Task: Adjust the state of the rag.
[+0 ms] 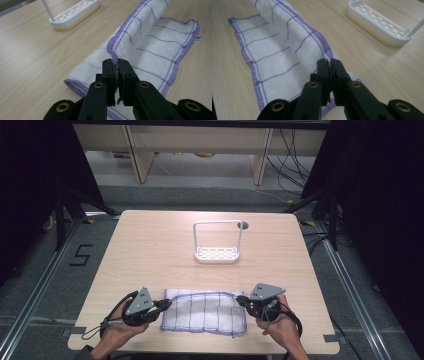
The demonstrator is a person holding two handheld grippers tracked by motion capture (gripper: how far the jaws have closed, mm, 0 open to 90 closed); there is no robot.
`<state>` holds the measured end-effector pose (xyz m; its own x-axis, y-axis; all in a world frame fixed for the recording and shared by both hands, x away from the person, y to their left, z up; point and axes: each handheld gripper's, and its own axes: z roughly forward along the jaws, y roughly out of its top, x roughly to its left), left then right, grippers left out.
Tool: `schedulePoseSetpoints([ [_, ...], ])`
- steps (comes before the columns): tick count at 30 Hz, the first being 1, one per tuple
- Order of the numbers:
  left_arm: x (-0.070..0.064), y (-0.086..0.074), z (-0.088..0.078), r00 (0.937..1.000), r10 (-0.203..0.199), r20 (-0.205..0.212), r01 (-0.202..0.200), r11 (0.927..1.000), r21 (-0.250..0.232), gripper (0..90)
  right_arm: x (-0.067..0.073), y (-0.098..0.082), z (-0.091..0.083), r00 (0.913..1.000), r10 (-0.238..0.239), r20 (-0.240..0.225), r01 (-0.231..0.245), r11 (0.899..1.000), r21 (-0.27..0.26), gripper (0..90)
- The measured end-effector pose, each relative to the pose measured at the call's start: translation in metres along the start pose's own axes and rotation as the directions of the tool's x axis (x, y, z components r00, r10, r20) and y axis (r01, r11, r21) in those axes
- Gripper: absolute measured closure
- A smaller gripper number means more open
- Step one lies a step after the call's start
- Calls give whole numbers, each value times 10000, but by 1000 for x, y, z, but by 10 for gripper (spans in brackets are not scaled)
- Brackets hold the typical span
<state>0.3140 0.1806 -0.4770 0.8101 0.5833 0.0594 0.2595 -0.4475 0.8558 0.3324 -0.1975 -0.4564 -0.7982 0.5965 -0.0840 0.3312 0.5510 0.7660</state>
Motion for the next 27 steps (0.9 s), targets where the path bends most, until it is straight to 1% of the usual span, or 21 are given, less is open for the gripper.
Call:
schedulePoseSetpoints([
  [1,0,0,0,10000,0,0,0,10000,0,839,0,0,0,10000,0,0,0,10000,0,863],
  [2,-4,-2,-3,9999,135,0,-135,9999,29,839,4,-3,-3,10000,64,52,-64,10000,19,863],
  [7,-11,-8,-7,9998,87,184,-90,9998,187,835,12,-9,-9,10000,-4,20,4,10000,-14,863],
  [8,-15,-14,-5,9988,-176,446,162,9994,313,830,16,-13,-9,9999,-2,-120,2,10000,27,858],
  [9,-16,-16,-5,9983,-90,578,58,9985,544,821,19,-16,-10,9998,87,-204,-84,9998,165,852],
  [10,-16,-16,-5,9983,-90,578,58,9985,544,796,19,-16,-10,9998,87,-204,-84,9998,165,852],
  [11,-17,-18,-4,9972,-47,741,-9,9971,763,796,21,-18,-10,9996,114,-242,-109,9997,200,831],
  [12,-19,-21,-3,9953,-298,920,240,9977,627,685,25,-23,-9,9986,343,-400,-330,9989,339,719],
  [13,-19,-21,-3,9953,-298,920,240,9977,627,632,25,-23,-9,9986,343,-400,-330,9989,339,719],
  [14,-19,-20,-4,9910,-799,1076,761,9963,391,570,26,-26,-11,9974,530,-497,-516,9982,292,660],
  [15,-19,-20,-4,9910,-799,1076,761,9963,391,546,26,-26,-11,9974,530,-497,-516,9982,292,660],
  [16,-16,-16,-8,9898,-1039,976,1035,9946,95,519,25,-27,-14,9968,708,-368,-699,9973,233,606],
  [18,-13,-14,-9,9899,-1133,857,1140,9935,-26,483,20,-27,-19,9960,895,-77,-896,9960,-73,595],
  [20,-7,-9,-10,9891,-1363,561,1377,9902,-224,469,18,-27,-20,9945,1050,13,-1050,9945,-25,576],
  [21,-4,-8,-9,9890,-1395,494,1410,9896,-272,460,16,-27,-20,9921,1212,325,-1211,9926,-51,555],
  [22,3,-5,-6,9915,-1297,39,1297,9915,-42,436,14,-27,-19,9883,1447,487,-1452,9894,66,521],
  [23,3,-5,-6,9915,-1297,39,1297,9915,-42,427,14,-27,-19,9883,1447,487,-1452,9894,66,521],
  [24,11,-4,1,9880,-1535,-157,1538,9878,238,416,13,-28,-17,9855,1566,660,-1583,9872,213,490],
  [25,11,-4,1,9880,-1535,-157,1538,9878,238,412,13,-28,-17,9855,1566,660,-1583,9872,213,490],
  [26,19,-5,10,9864,-1596,-389,1613,9859,443,410,14,-30,-15,9821,1716,773,-1747,9840,347,468],
  [27,19,-5,10,9864,-1596,-389,1613,9859,443,408,14,-30,-15,9821,1716,773,-1747,9840,347,468],
])
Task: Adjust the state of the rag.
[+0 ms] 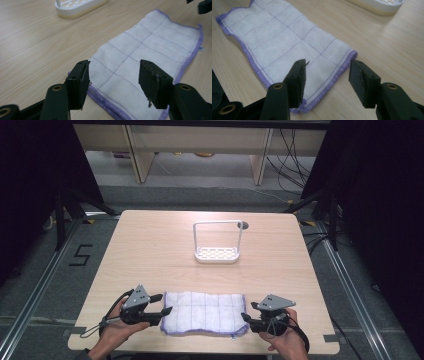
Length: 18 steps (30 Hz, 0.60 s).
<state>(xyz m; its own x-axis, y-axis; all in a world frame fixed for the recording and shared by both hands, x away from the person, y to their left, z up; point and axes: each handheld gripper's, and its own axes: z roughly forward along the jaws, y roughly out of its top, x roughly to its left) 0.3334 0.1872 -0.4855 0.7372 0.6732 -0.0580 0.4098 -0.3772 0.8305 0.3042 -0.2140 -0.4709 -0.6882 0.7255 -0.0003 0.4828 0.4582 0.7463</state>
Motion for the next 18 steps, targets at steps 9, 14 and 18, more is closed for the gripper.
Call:
schedulePoseSetpoints([
  [9,21,7,25,9993,-159,-337,180,9979,624,376,8,-3,7,9986,377,365,-394,9980,499,391],
  [14,24,6,30,9993,-235,-282,257,9965,801,362,12,-5,12,9981,483,376,-508,9963,700,385],
  [18,27,6,31,9995,-235,-206,252,9961,845,356,17,-5,14,9978,542,387,-573,9947,853,381],
])
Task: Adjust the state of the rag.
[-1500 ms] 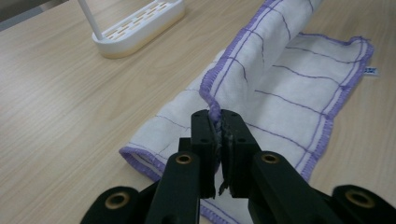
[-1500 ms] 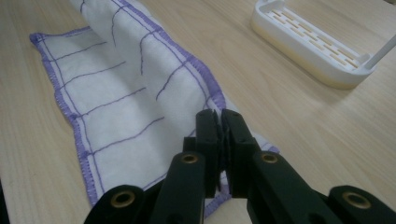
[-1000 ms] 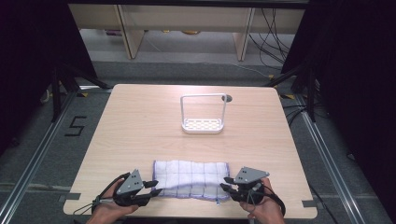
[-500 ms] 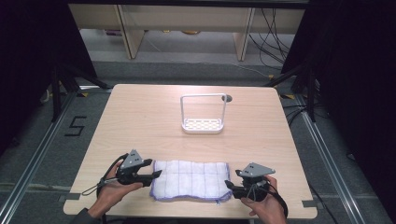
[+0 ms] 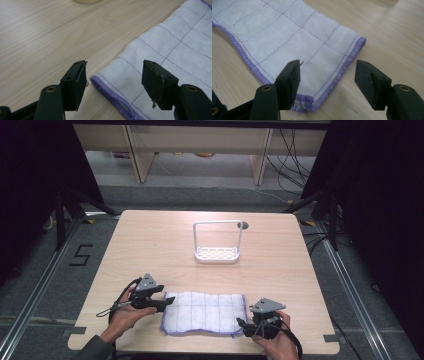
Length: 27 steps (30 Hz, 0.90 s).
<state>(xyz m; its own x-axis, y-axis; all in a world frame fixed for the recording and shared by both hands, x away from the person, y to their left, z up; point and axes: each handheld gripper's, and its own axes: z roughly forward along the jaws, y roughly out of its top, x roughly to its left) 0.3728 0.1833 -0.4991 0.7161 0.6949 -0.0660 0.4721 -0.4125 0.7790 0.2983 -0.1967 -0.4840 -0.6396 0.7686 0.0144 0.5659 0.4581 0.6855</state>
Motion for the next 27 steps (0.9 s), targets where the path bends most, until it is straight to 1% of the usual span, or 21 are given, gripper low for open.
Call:
schedulePoseSetpoints([
  [1,1,1,2,10000,-21,-7,21,10000,5,354,-1,0,2,9994,-288,206,291,9995,-116,376],
  [2,1,1,2,10000,-21,-7,21,10000,5,350,-1,0,2,9994,-288,206,291,9995,-116,376],
  [3,1,2,2,10000,-31,5,31,10000,47,348,2,-1,2,9999,60,129,-61,9999,87,373],
  [5,2,3,4,10000,50,72,-51,9999,92,345,2,-2,3,9999,82,123,-83,9999,79,373],
  [6,2,3,4,10000,50,72,-51,9999,92,343,2,-2,3,9999,82,123,-83,9999,79,373],
  [7,2,4,5,9999,15,107,-16,9999,132,342,3,-2,3,9997,78,228,-80,9999,84,369],
  [9,2,4,6,9999,-29,129,28,10000,87,341,4,-3,4,9996,193,213,-194,9998,27,369],
  [11,3,4,6,9999,-15,115,13,9999,157,339,5,-3,4,9997,93,225,-94,9999,54,368],
  [12,3,4,6,9999,-37,118,35,9998,174,338,5,-3,4,9996,136,228,-137,9999,30,366],
  [13,3,4,6,9999,-44,129,42,9998,173,337,5,-3,5,9998,-23,216,23,10000,-5,366],
  [14,3,4,6,9999,-44,129,42,9998,173,335,5,-3,5,9998,-23,216,23,10000,-5,366],
  [15,3,3,7,9998,-127,145,125,9998,121,333,7,-4,4,9992,221,334,-221,9998,7,366],
  [16,3,3,7,9998,-127,145,125,9998,121,331,7,-4,4,9992,221,334,-221,9998,7,366],
  [17,5,3,8,9998,-78,175,74,9997,221,331,6,-5,5,9995,35,312,-36,10000,14,366],
  [20,6,3,9,9999,-72,143,68,9996,284,332,6,-5,6,9995,-6,304,7,10000,-29,366],
  [21,7,3,10,9999,9,105,-13,9994,360,332,7,-7,7,9992,-16,406,14,10000,40,366],
  [22,7,3,11,9999,36,106,-40,9992,402,332,11,-7,5,9982,359,479,-366,9992,144,366],
  [23,6,3,12,10000,-29,81,26,9994,352,334,12,-7,6,9985,262,470,-272,9994,209,366],
  [24,7,3,12,9999,110,103,-114,9989,458,336,13,-8,6,9986,191,503,-199,9997,151,366],
  [25,7,3,13,9998,144,131,-151,9985,524,342,16,-8,6,9986,250,465,-258,9995,158,366],
  [27,7,3,14,9999,54,135,-61,9986,520,356,18,-9,6,9985,160,518,-172,9996,232,366],
])
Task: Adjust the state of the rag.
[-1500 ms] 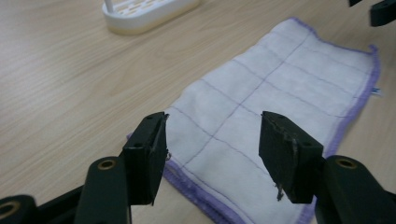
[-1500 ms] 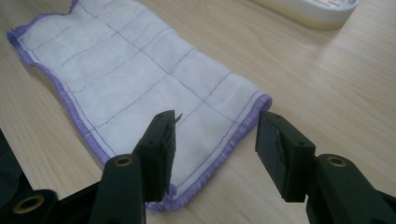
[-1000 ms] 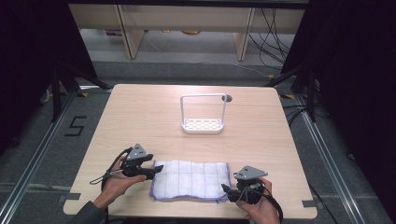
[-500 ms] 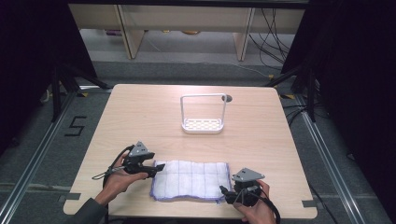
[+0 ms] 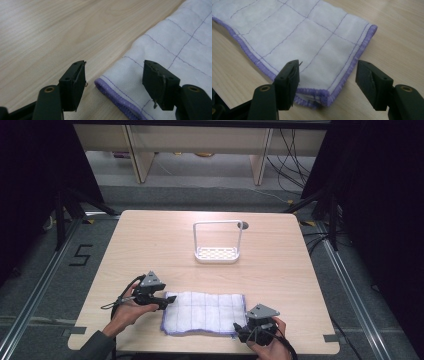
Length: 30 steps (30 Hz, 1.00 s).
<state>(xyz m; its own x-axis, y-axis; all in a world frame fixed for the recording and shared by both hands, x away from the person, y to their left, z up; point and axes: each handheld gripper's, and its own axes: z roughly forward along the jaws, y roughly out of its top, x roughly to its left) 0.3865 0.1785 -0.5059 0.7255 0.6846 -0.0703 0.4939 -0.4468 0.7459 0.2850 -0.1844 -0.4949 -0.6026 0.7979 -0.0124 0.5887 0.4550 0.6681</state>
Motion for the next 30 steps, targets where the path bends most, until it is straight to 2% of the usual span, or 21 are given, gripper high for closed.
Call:
schedulePoseSetpoints([
  [1,0,0,0,10000,0,0,0,10000,0,373,0,0,0,10000,0,0,0,10000,0,366],
  [2,1,1,1,9998,182,69,-182,9998,127,391,2,-2,1,9999,-34,104,33,10000,90,366],
  [6,2,1,4,9996,259,113,-262,9991,324,430,5,-4,0,9998,93,156,-97,9997,241,367],
  [7,2,1,4,9996,259,113,-262,9991,324,437,5,-5,0,9997,-142,197,139,9998,175,369],
  [8,3,1,4,9988,474,93,-477,9979,430,449,7,-5,-1,9999,-76,149,74,9999,153,368],
  [14,4,3,6,9980,622,54,-624,9961,621,486,10,-9,-1,9999,105,62,-107,9995,301,371],
  [19,4,3,6,9971,744,170,-754,9946,715,569,13,-11,1,10000,50,54,-51,9995,308,380],
  [20,4,3,6,9961,871,121,-877,9933,754,594,14,-12,3,10000,-69,-6,69,9993,376,392],
  [21,4,3,5,9944,1048,150,-1057,9907,854,611,15,-13,2,9999,122,-59,-118,9986,516,398],
  [22,4,3,5,9944,1048,150,-1057,9907,854,638,15,-13,2,9999,122,-59,-118,9986,516,398],
  [24,4,4,5,9918,1265,192,-1276,9885,812,705,14,-13,2,9999,121,-120,-116,9990,427,448],
  [26,4,4,5,9910,1308,284,-1327,9878,814,769,14,-13,3,9998,113,-156,-107,9993,357,482],
  [28,5,4,6,9910,1281,394,-1309,9880,820,800,12,-13,3,9998,9,-221,-1,9994,340,546],
  [29,5,4,6,9910,1281,394,-1309,9880,820,809,12,-13,3,9998,9,-221,-1,9994,340,546],
  [30,6,5,6,9925,1164,359,-1191,9894,833,815,11,-13,3,9997,7,-233,-1,9997,240,619],
])
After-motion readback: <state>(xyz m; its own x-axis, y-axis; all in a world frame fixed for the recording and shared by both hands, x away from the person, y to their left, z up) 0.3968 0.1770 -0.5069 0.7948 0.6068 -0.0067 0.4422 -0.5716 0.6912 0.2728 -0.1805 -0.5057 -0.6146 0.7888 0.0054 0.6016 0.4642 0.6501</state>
